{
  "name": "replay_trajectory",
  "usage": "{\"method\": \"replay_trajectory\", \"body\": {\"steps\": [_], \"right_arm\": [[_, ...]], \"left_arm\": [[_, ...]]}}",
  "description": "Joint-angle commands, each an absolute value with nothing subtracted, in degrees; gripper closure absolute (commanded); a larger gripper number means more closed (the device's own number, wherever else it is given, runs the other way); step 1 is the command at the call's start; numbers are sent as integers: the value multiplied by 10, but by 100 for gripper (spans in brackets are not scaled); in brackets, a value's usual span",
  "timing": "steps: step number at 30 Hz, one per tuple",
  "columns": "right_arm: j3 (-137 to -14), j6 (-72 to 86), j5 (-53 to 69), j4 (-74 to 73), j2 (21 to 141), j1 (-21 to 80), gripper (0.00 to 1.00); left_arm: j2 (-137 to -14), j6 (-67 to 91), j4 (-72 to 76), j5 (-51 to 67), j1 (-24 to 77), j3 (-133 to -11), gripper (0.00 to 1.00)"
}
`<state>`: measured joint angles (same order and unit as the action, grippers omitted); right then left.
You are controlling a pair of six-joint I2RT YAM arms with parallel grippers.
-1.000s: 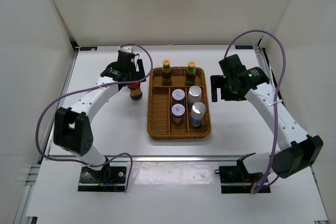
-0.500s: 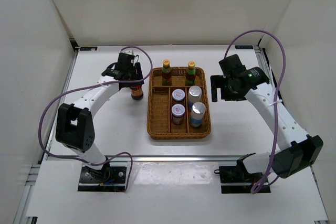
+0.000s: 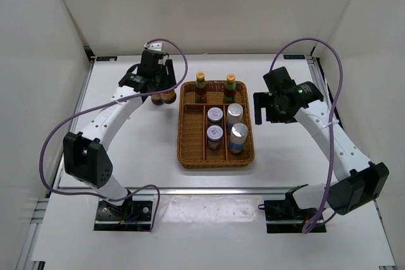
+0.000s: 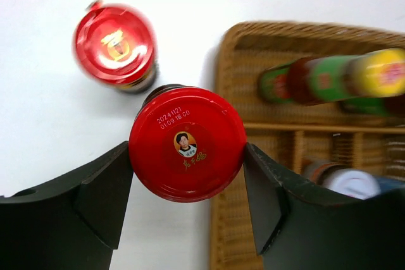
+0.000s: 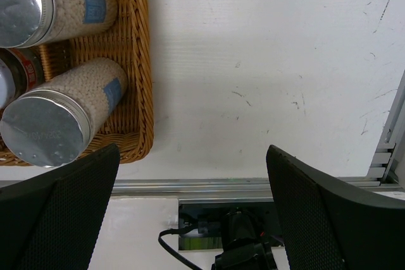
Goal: Organize the condiment bottles
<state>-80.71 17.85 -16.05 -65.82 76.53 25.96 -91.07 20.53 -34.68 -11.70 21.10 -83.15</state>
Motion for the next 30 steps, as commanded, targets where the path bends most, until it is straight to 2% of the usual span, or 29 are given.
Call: {"method": "replay_trajectory", "body": {"steps": [1,9,26,28,30], "right_arm": [[-808,183,-157,-650,757,258,1],[-808,183,-157,-650,757,258,1],[-808,183,-163,-650,752,258,1],[-808,183,-163,-650,751,258,1],[-808,183,-163,-650,751,258,1]], "left_arm": [[-871,228,-296,-110,247,-881,89],[-882,262,-285,-104,327,-846,89],[-956,273,-255,-51,333,-803,87],[-956,266,-255,-51,333,-803,84],[-956,254,-255,-51,333,-803,64]]}}
